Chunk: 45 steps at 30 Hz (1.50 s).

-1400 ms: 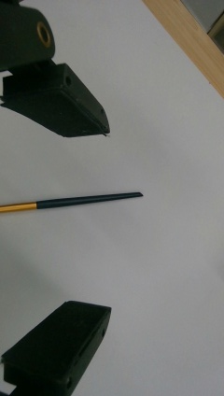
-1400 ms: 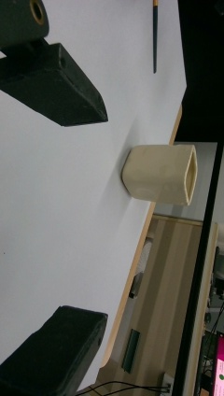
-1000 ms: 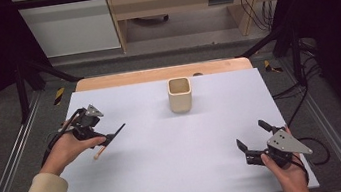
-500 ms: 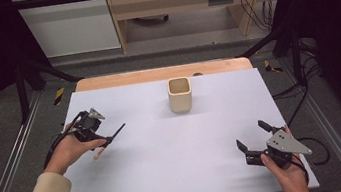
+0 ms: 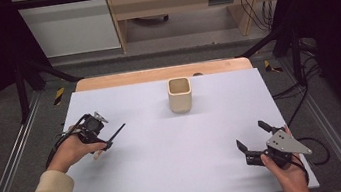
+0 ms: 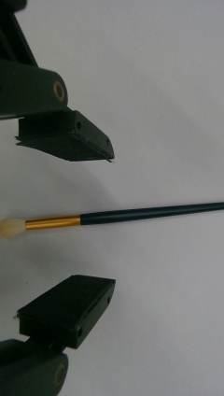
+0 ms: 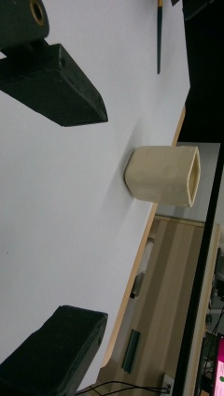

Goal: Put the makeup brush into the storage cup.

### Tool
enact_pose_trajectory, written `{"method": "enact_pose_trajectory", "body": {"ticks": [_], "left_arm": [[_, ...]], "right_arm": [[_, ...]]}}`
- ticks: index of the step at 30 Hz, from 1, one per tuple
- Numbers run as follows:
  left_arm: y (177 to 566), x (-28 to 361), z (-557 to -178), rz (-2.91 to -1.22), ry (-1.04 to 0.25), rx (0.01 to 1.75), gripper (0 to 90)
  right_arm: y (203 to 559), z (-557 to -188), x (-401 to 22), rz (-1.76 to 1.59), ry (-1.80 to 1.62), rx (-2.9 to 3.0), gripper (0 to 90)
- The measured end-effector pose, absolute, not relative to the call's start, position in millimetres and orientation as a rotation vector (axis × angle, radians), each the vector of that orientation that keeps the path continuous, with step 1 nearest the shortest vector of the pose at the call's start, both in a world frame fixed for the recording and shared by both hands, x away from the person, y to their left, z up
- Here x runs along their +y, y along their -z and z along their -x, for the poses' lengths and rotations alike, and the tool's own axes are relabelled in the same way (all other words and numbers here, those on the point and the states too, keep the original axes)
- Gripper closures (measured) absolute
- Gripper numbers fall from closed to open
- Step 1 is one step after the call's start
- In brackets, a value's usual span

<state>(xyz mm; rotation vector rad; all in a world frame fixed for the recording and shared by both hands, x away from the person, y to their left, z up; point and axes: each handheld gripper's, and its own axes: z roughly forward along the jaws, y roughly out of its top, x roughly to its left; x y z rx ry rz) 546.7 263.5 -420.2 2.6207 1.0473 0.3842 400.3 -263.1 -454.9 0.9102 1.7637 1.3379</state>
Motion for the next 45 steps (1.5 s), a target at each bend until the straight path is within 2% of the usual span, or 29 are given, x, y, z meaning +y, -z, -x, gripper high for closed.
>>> {"method": "enact_pose_trajectory", "body": {"ticks": [6, 10, 18, 30, 34, 38, 45], "left_arm": [[421, 267, -547, -2.624, -0.385, 1.062, 33.7], [421, 269, -547, -2.631, -0.376, 1.067, 40.0], [422, 272, -547, -2.647, -0.357, 1.060, 46.5], [424, 272, -547, -2.653, -0.345, 1.066, 46.6], [426, 272, -548, -2.663, -0.329, 1.069, 52.9], [428, 271, -548, -2.680, -0.317, 1.070, 54.2], [432, 271, -548, -2.690, -0.294, 1.066, 61.7]], "right_arm": [[455, -400, -263, -0.910, -1.337, 1.766, 5.6], [455, -400, -263, -0.909, -1.335, 1.767, 5.6], [455, -400, -263, -0.908, -1.333, 1.769, 5.7], [456, -400, -263, -0.907, -1.332, 1.771, 5.7], [456, -400, -263, -0.906, -1.330, 1.771, 5.7], [456, -401, -263, -0.905, -1.329, 1.773, 5.7], [456, -400, -263, -0.907, -1.328, 1.774, 5.7]]}}
